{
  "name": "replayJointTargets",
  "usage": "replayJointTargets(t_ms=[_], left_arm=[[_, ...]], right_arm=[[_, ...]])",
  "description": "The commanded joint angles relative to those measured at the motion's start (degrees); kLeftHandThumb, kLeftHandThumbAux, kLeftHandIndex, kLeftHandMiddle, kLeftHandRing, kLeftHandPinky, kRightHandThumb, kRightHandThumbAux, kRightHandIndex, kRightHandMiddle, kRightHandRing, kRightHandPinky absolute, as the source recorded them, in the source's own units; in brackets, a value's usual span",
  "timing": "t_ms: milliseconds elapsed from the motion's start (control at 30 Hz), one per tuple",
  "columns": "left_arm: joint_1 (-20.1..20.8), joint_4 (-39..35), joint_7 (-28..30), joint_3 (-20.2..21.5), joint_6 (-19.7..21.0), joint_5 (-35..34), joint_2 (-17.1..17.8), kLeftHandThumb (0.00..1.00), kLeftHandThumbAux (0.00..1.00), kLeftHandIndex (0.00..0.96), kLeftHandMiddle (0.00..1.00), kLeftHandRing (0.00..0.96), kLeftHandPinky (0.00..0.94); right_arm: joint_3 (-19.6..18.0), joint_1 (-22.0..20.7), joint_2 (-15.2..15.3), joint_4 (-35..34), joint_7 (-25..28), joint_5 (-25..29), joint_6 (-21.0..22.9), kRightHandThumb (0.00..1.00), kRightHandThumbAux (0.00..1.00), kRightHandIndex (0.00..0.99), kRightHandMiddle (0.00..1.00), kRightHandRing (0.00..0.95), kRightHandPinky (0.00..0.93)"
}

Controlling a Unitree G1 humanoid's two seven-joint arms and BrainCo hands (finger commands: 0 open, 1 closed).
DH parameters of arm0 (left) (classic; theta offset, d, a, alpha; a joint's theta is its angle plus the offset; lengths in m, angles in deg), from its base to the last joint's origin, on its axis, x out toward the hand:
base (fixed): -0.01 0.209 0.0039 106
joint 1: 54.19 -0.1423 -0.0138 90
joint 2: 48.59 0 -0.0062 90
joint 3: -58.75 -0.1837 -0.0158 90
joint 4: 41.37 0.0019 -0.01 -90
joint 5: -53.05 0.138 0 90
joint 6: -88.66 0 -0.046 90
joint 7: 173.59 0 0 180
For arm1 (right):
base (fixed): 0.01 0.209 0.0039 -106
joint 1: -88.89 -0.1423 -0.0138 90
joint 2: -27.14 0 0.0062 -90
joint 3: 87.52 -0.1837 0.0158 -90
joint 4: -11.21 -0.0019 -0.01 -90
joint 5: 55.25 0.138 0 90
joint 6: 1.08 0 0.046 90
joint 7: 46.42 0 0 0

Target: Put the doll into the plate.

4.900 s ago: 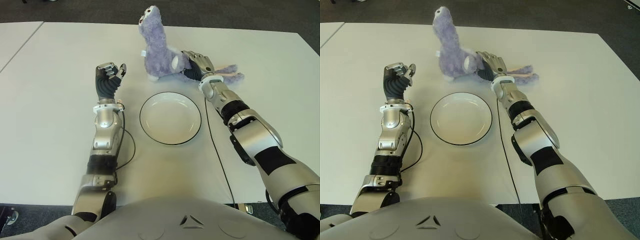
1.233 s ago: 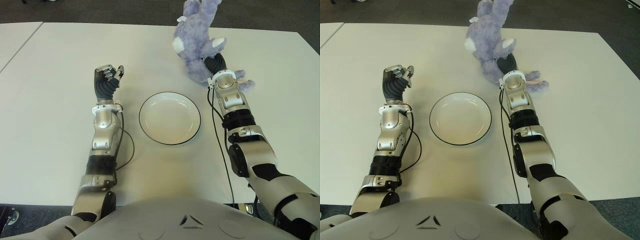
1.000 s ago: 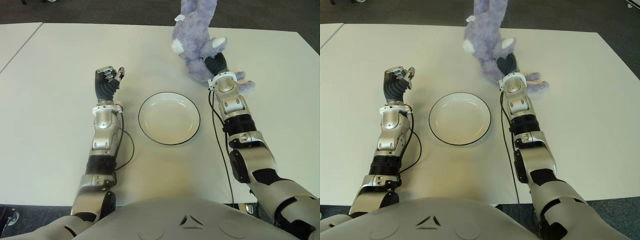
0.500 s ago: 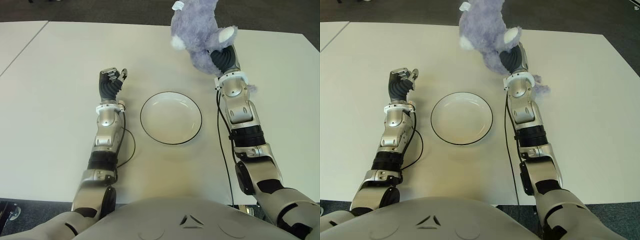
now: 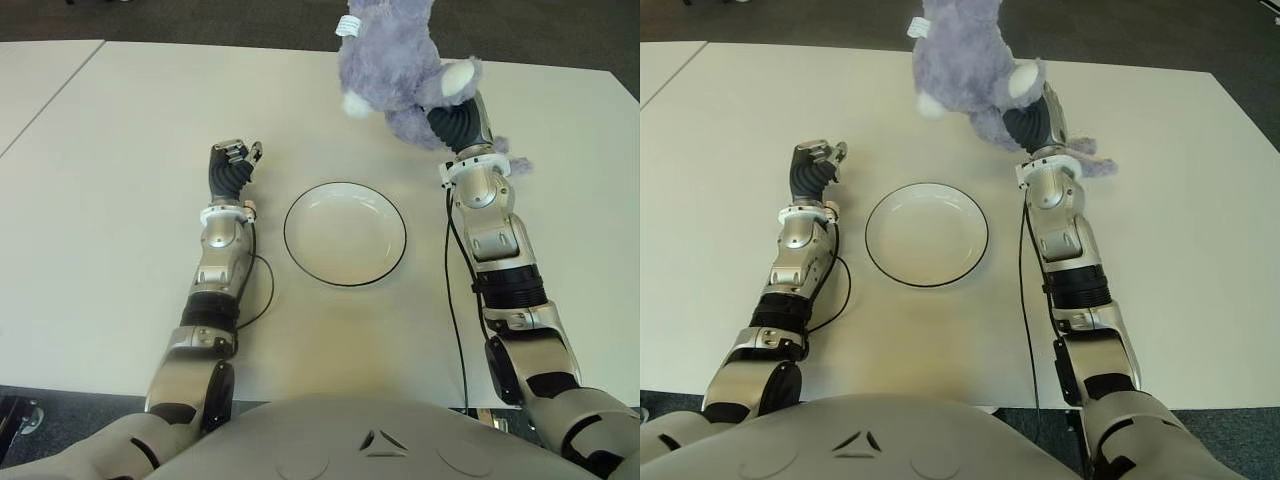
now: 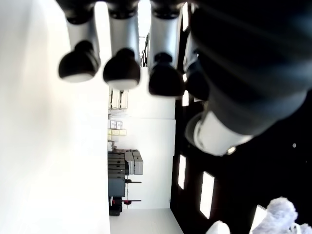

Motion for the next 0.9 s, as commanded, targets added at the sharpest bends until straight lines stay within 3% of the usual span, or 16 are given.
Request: replayJointTargets(t_ms=[33, 567, 900], left_arm=[[-3.3, 3.6, 1.4, 0.3, -0.4, -0.3, -0.8, 0.430, 0.763, 0.772, 0.839, 0.846, 0.810], [0.0, 6.0, 1.9, 1.8, 1.1, -0.4, -0.2, 0.467, 0.750, 0.742, 0.821, 0.828, 0.797], [1.5, 7.9, 1.8, 2.0, 1.5, 0.3, 0.1, 0.465, 0.757, 0.746, 0.822, 0.830, 0.799]], right_arm=[[0.1, 1.1, 1.1, 0.1, -1.1, -0.6, -5.3, 0.855, 0.677, 0.399, 0.537, 0.885, 0.885], [0.8, 4.1, 3.7, -2.8, -0.9, -4.4, -15.1, 0.854, 0.679, 0.396, 0.530, 0.877, 0.840], [1.0, 6.9, 4.6, -7.4, 3.7, -4.3, -15.4, 0.854, 0.679, 0.395, 0.529, 0.871, 0.839]])
